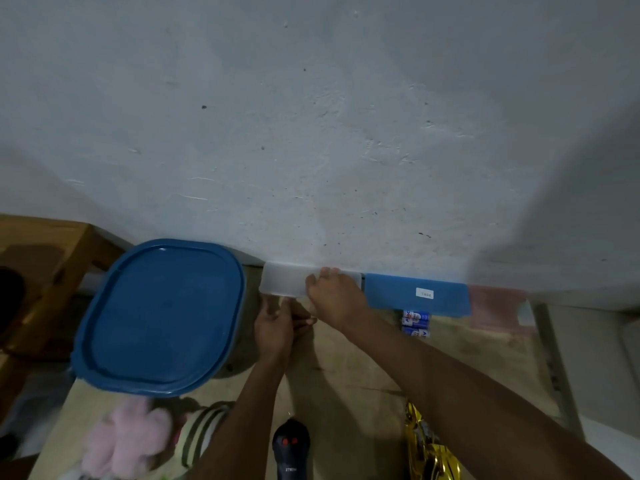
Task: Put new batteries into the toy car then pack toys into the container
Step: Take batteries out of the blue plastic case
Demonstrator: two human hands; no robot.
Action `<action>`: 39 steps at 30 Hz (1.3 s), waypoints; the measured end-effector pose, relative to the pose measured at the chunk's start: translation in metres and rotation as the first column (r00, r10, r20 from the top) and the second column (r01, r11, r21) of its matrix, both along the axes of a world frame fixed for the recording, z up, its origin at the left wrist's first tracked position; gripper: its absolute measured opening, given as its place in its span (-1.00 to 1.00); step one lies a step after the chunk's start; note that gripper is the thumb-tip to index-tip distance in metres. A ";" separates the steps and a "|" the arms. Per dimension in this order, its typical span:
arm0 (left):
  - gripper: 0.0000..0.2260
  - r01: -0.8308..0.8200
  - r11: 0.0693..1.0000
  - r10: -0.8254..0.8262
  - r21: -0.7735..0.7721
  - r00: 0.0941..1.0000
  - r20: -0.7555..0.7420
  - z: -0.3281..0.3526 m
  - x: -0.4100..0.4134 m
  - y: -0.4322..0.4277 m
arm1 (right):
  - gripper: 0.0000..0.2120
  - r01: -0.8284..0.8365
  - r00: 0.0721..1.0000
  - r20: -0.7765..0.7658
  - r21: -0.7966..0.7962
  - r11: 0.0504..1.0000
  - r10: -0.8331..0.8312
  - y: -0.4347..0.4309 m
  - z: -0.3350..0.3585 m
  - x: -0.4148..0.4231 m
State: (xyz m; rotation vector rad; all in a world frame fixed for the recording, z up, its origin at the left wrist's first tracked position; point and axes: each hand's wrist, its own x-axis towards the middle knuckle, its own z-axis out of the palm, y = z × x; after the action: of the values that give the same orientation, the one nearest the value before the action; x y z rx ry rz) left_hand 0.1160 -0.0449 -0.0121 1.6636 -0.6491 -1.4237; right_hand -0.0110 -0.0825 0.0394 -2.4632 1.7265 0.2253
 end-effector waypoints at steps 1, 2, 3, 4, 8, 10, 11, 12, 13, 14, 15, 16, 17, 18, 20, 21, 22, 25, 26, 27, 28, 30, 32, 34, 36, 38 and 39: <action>-0.74 0.000 1.000 0.000 -0.004 1.000 -0.015 0.001 0.000 -0.001 | -0.67 -0.003 1.000 -0.001 0.006 1.000 0.003 -0.001 0.001 0.001; -0.74 -0.001 1.000 0.001 -0.005 1.000 -0.026 0.002 0.000 -0.001 | -0.68 -0.008 1.000 0.000 0.010 1.000 0.008 -0.001 0.002 0.002; -0.75 -0.001 1.000 0.001 -0.006 0.999 -0.032 0.003 0.000 -0.002 | -0.69 -0.016 1.000 0.001 0.013 1.000 0.016 -0.002 0.003 0.002; -0.74 0.001 1.000 -0.001 -0.007 0.999 -0.034 0.003 0.001 -0.002 | -0.69 -0.023 1.000 0.000 0.016 1.000 0.023 -0.003 0.004 0.002; -0.70 0.024 1.000 -0.024 0.006 1.000 -0.013 -0.001 0.004 -0.002 | -0.69 -0.051 0.999 0.003 0.044 0.998 0.051 -0.007 0.011 0.006; -0.67 0.021 1.000 -0.020 0.022 0.999 -0.026 -0.002 0.005 -0.003 | -0.70 -0.053 0.998 0.020 0.064 0.997 0.052 -0.010 0.013 0.007; -0.65 0.014 1.000 -0.013 0.026 0.999 -0.038 -0.002 0.005 -0.003 | -0.73 -0.058 0.998 0.025 0.076 0.995 0.057 -0.012 0.015 0.007; -0.63 0.002 0.999 0.000 0.032 0.999 -0.050 -0.001 0.004 -0.004 | -0.77 -0.066 0.998 0.027 0.082 0.994 0.064 -0.013 0.016 0.006; -0.61 -0.017 0.999 0.019 0.039 0.998 -0.061 -0.002 0.004 -0.005 | -0.82 -0.072 0.997 0.026 0.077 0.994 0.070 -0.014 0.017 0.004; -0.60 -0.039 0.998 0.042 0.046 0.996 -0.075 -0.001 0.003 -0.006 | -0.84 -0.073 0.997 0.024 0.058 0.996 0.072 -0.015 0.018 0.000; -0.60 -0.059 0.997 0.063 0.048 0.995 -0.084 -0.002 0.001 -0.007 | -0.83 -0.065 0.998 0.029 0.035 0.997 0.064 -0.016 0.019 -0.003; -0.61 -0.076 0.996 0.080 0.049 0.993 -0.081 -0.002 0.000 -0.007 | -0.82 -0.050 0.998 0.044 0.013 0.999 0.049 -0.016 0.020 -0.007; -0.64 -0.087 0.995 0.090 0.051 0.994 -0.063 -0.003 -0.002 -0.007 | -0.80 -0.030 0.997 0.071 -0.008 1.000 0.030 -0.015 0.021 -0.011; -0.67 -0.093 0.994 0.095 0.058 0.995 -0.032 -0.004 -0.004 -0.008 | -0.77 -0.005 0.994 0.108 -0.028 1.000 0.008 -0.015 0.021 -0.014; -0.70 -0.113 0.991 0.110 0.067 0.993 0.038 -0.008 -0.007 -0.008 | -0.74 0.057 0.978 0.204 -0.080 0.995 -0.040 -0.014 0.020 -0.019; -0.67 -0.119 0.991 0.115 0.058 0.991 0.075 -0.009 -0.008 -0.008 | -0.75 0.088 0.967 0.246 -0.105 0.991 -0.060 -0.014 0.018 -0.021; -0.60 -0.122 0.991 0.116 0.046 0.987 0.109 -0.009 -0.009 -0.008 | -0.79 0.117 0.957 0.280 -0.148 0.982 -0.072 -0.014 0.017 -0.023; -0.59 -0.132 0.991 0.128 0.026 0.985 0.112 -0.009 -0.012 -0.003 | -0.94 0.148 0.951 0.306 -0.350 0.925 -0.036 -0.010 0.016 -0.026; -0.61 -0.136 0.990 0.132 0.025 0.986 0.106 -0.008 -0.013 -0.002 | -0.94 0.137 0.959 0.284 -0.393 0.909 -0.022 -0.006 0.016 -0.025; -0.62 -0.144 0.989 0.141 0.023 0.985 0.100 -0.008 -0.013 0.000 | -0.94 0.120 0.967 0.255 -0.431 0.895 -0.007 -0.002 0.015 -0.024; -0.61 -0.153 0.988 0.150 0.021 0.984 0.096 -0.007 -0.013 0.001 | -0.93 0.117 0.971 0.240 -0.451 0.885 -0.006 0.000 0.015 -0.023; -0.59 -0.169 0.985 0.167 0.023 0.983 0.081 -0.008 -0.011 0.003 | -0.87 0.197 0.951 0.301 -0.427 0.882 -0.067 -0.001 0.015 -0.021; -0.63 -0.164 0.986 0.161 0.029 0.984 0.076 -0.009 -0.010 0.004 | -0.89 0.303 0.905 0.400 -0.363 0.881 -0.147 -0.004 0.013 -0.020; -0.64 -0.166 0.986 0.165 0.026 0.984 0.062 -0.010 -0.010 0.004 | -0.97 0.367 0.850 0.495 -0.307 0.878 -0.182 0.000 0.010 -0.019; -0.64 -0.158 0.987 0.155 0.031 0.986 0.063 -0.011 -0.009 0.004 | -0.92 0.415 0.797 0.563 -0.249 0.875 -0.218 0.010 0.009 -0.016; -0.62 -0.142 0.989 0.140 0.035 0.988 0.065 -0.014 -0.008 0.003 | -0.87 0.433 0.776 0.584 -0.219 0.874 -0.238 0.022 0.006 -0.015; -0.60 -0.139 0.990 0.137 0.029 0.989 0.063 -0.015 -0.008 0.003 | -0.87 0.431 0.782 0.572 -0.208 0.878 -0.248 0.026 0.004 -0.015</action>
State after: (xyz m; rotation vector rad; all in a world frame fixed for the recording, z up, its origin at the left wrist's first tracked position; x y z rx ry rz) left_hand 0.1083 -0.0415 -0.0274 1.7489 -0.5351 -1.2964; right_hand -0.0255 -0.0563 0.0435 -2.0289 2.0014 -0.7756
